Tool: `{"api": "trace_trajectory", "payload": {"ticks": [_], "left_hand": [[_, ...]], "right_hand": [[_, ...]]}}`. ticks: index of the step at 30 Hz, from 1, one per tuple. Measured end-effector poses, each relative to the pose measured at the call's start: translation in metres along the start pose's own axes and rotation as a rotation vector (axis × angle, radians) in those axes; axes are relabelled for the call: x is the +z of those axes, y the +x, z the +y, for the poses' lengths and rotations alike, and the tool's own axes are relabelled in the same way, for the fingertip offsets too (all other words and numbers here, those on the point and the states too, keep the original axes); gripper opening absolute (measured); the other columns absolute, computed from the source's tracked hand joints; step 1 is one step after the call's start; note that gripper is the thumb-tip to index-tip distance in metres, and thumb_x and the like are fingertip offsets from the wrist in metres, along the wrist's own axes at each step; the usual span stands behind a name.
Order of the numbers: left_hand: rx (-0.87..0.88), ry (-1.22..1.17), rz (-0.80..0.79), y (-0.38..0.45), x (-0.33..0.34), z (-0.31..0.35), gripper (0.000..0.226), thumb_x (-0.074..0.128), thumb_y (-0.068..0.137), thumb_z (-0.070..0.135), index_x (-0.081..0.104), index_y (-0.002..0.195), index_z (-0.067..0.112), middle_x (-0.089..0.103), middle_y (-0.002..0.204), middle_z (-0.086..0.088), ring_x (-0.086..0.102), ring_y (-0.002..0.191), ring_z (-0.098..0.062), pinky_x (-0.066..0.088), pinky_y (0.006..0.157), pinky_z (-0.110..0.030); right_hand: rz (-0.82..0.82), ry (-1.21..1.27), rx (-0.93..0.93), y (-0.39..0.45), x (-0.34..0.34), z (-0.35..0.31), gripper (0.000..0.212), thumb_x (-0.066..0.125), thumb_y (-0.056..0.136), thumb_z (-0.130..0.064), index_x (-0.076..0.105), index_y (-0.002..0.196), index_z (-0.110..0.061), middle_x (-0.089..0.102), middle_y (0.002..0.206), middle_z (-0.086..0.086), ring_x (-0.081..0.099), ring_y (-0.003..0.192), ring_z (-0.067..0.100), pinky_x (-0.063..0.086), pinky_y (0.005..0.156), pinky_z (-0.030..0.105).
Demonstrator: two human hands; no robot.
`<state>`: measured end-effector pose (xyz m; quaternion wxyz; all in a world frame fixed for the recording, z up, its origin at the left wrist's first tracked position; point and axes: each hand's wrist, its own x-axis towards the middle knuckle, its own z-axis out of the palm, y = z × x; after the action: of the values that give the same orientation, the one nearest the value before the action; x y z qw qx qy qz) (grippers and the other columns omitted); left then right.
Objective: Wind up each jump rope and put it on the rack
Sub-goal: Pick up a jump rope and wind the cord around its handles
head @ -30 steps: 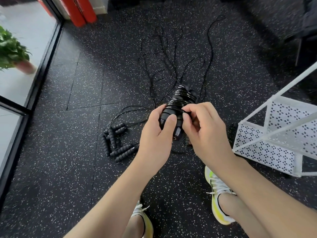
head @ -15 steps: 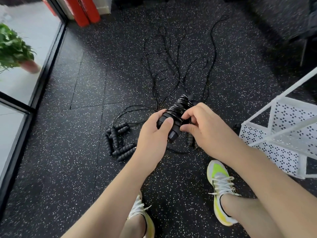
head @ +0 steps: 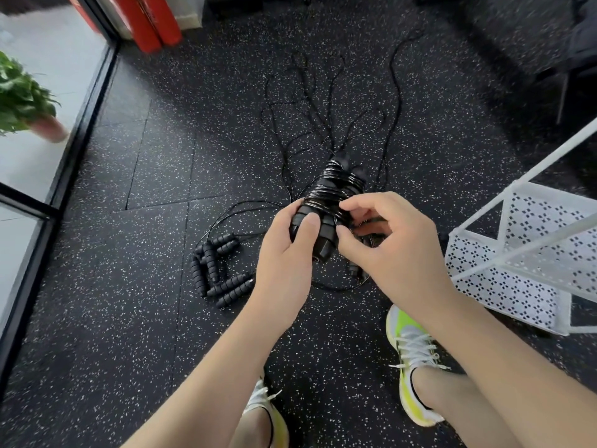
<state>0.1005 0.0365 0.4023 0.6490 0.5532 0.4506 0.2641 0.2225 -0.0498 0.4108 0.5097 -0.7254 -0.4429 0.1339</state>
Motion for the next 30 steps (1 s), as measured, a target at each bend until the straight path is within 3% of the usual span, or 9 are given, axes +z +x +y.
{"api": "trace_trajectory", "payload": {"ticks": [6,9,11,15,17,25,30], "left_hand": [[0.041,0.036,-0.003,-0.0016,0.0029,-0.0031,0.050,0.058,0.090,0.047,0.057,0.137,0.032,0.070,0.119,0.003,0.063,0.102,-0.017,0.049,0.099,-0.049],[0.066,0.087,-0.007,-0.0025,0.0032,-0.0046,0.047,0.055,0.093,0.043,0.055,0.139,0.032,0.070,0.123,0.005,0.066,0.114,-0.018,0.050,0.105,-0.052],[0.083,0.112,0.000,-0.0019,0.0030,-0.0059,0.043,0.054,0.094,0.041,0.055,0.137,0.034,0.070,0.123,0.010,0.065,0.115,-0.012,0.051,0.104,-0.045],[0.132,0.179,-0.012,-0.0058,0.0025,-0.0043,0.031,0.053,0.106,0.025,0.053,0.136,0.033,0.067,0.120,0.015,0.062,0.106,0.005,0.047,0.091,-0.017],[0.162,0.228,-0.007,-0.0067,0.0023,-0.0027,0.034,0.053,0.106,0.022,0.053,0.140,0.027,0.067,0.120,0.016,0.061,0.105,0.007,0.045,0.086,-0.010],[0.181,0.254,-0.014,-0.0078,0.0035,0.0022,0.037,0.054,0.105,0.018,0.054,0.142,0.024,0.070,0.109,0.015,0.063,0.089,0.008,0.047,0.078,-0.010],[0.163,0.201,-0.022,-0.0048,0.0034,0.0022,0.035,0.054,0.105,0.025,0.055,0.140,0.028,0.070,0.117,0.013,0.065,0.102,0.001,0.050,0.089,-0.022]], "right_hand": [[-0.059,-0.017,0.051,0.0024,-0.0034,-0.0006,0.026,0.076,0.080,-0.020,0.062,0.102,-0.025,0.063,0.096,-0.010,0.063,0.091,0.009,0.055,0.081,0.034],[-0.078,-0.052,0.047,0.0026,-0.0048,0.0002,0.024,0.076,0.080,-0.020,0.062,0.098,-0.026,0.060,0.090,-0.011,0.060,0.082,0.010,0.049,0.074,0.022],[-0.095,-0.065,0.051,0.0030,-0.0047,0.0005,0.023,0.077,0.079,-0.020,0.063,0.096,-0.025,0.060,0.088,-0.012,0.059,0.074,0.010,0.043,0.066,0.012],[-0.082,-0.107,0.044,0.0033,-0.0043,0.0003,0.022,0.076,0.078,-0.022,0.060,0.092,-0.027,0.059,0.086,-0.012,0.057,0.066,0.011,0.042,0.062,0.013],[-0.067,-0.093,0.062,0.0035,-0.0045,-0.0009,0.021,0.074,0.078,-0.021,0.058,0.089,-0.028,0.059,0.082,-0.012,0.058,0.064,0.010,0.042,0.061,0.012],[-0.019,-0.071,0.125,0.0039,-0.0005,0.0010,0.019,0.073,0.080,-0.017,0.058,0.085,-0.027,0.062,0.077,-0.010,0.058,0.060,0.012,0.041,0.059,0.016],[-0.002,-0.071,0.023,0.0031,0.0029,0.0014,0.025,0.071,0.082,-0.010,0.066,0.100,-0.028,0.056,0.083,-0.007,0.056,0.066,0.010,0.040,0.065,0.010]]}}
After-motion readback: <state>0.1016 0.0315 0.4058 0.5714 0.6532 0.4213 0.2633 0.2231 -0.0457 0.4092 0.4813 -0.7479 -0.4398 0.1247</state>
